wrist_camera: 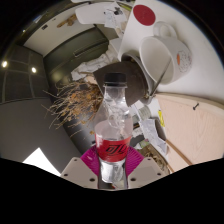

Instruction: Pour water

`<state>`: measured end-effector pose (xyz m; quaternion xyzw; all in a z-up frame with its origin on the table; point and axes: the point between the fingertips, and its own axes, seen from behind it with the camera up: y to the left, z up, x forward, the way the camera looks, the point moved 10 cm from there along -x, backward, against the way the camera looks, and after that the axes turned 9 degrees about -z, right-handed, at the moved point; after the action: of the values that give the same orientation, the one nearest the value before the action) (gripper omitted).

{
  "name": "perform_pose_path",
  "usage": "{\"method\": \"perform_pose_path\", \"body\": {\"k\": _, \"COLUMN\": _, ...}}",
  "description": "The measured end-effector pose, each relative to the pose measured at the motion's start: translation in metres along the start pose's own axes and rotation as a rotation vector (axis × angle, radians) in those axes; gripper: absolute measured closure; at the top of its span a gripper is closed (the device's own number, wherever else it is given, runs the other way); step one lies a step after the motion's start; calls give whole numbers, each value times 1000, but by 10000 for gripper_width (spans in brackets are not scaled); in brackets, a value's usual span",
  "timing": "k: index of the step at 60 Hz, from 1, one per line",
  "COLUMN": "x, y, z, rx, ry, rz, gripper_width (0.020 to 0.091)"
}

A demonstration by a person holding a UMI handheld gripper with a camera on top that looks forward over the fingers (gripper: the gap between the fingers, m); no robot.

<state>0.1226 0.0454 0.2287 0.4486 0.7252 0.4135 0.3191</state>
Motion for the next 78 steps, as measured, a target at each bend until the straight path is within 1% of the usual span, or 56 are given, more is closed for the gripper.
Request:
{"method": "perform_pose_path", "body": {"k": 8, "x": -10, "y": 29, "z": -7, "rx": -315, "ry": 2, "rz": -42, "gripper_width": 821}}
{"method": "perform_pose_path", "body": {"k": 13, "x": -14, "y": 58, "z": -8, "rx": -576, "ry": -38, "rz": -51, "gripper_width": 820}}
{"method": "perform_pose_path", "body": {"k": 17, "x": -27, "y": 87, "z": -1, "rx": -778, "ry": -90, "rz": -46, "gripper_width": 817}}
{"method": "perform_pose_path", "body": {"k": 23, "x": -39, "y": 128, "z": 14, "rx": -1035, "ry": -197, "rz": -41, "gripper_width": 818}}
{"method": "perform_pose_path", "body": {"k": 29, "x": -57, "y": 155, "z": 41, "rx": -1267, "ry": -303, "rz": -82, "gripper_width": 817}}
{"method": "perform_pose_path", "body": {"k": 33, "x": -69, "y": 161, "z": 65, "rx": -1396, "ry": -370, "rz": -128, "gripper_width": 816}}
{"method": "perform_pose_path", "body": {"k": 40, "x": -85, "y": 153, "z": 119, "rx": -1585, "ry": -486, "rz": -266, "gripper_width": 816}}
{"method": "perform_pose_path", "body": {"k": 45, "x": -83, "y": 144, "z": 155, "rx": -1694, "ry": -527, "rz": -378, "gripper_width": 816}}
{"method": "perform_pose_path", "body": {"k": 49, "x": -85, "y": 122, "z": 183, "rx": -1766, "ry": -544, "rz": -462, "gripper_width": 817}}
{"method": "perform_pose_path", "body": {"k": 55, "x": -78, "y": 93, "z": 214, "rx": -1839, "ry": -521, "rz": -557, "gripper_width": 816}}
{"method": "perform_pose_path", "body": {"k": 68, "x": -62, "y": 32, "z": 256, "rx": -1880, "ry": -464, "rz": -681, "gripper_width": 816}}
{"method": "perform_pose_path", "body": {"k": 78, "x": -62, "y": 0, "z": 272, "rx": -1855, "ry": -442, "rz": -730, "gripper_width": 811}}
